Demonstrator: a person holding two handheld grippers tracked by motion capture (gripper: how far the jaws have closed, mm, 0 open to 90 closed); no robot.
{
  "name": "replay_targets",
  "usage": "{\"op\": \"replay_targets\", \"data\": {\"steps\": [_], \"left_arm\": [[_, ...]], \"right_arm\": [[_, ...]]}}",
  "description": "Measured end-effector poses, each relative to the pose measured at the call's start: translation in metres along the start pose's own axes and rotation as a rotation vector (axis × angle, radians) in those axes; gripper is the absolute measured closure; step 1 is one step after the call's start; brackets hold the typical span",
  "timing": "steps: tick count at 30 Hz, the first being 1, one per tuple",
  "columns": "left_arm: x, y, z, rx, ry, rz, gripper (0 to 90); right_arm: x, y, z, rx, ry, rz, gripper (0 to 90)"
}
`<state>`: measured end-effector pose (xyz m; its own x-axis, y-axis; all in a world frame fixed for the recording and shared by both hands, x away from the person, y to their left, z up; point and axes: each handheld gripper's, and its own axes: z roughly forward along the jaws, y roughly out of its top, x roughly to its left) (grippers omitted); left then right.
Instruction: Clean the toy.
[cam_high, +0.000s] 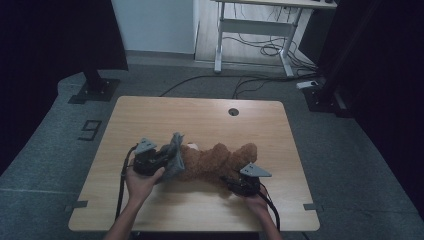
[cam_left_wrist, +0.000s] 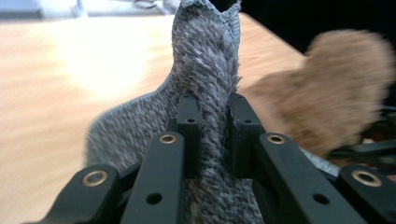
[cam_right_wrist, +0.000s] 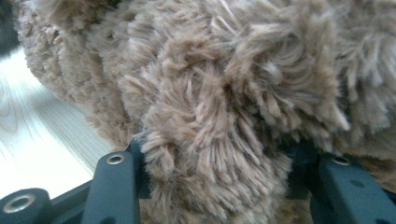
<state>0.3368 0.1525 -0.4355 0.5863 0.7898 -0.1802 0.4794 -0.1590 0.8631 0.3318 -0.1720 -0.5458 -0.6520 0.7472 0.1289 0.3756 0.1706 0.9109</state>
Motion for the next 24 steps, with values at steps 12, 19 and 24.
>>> {"op": "replay_targets", "data": {"steps": [12,19,24], "left_arm": [[-0.008,-0.007,0.042,0.082,-0.081,-0.021,77.5],[0.019,-0.018,0.009,0.051,-0.012,-0.059,77.0],[0.042,-0.038,0.0,0.07,0.036,-0.11,76.7]], "right_arm": [[0.003,0.001,0.0,0.003,-0.018,-0.037,45.4],[0.005,0.001,-0.001,0.007,-0.024,-0.051,45.4],[0.004,0.001,0.0,0.005,-0.022,-0.049,45.3]]}}
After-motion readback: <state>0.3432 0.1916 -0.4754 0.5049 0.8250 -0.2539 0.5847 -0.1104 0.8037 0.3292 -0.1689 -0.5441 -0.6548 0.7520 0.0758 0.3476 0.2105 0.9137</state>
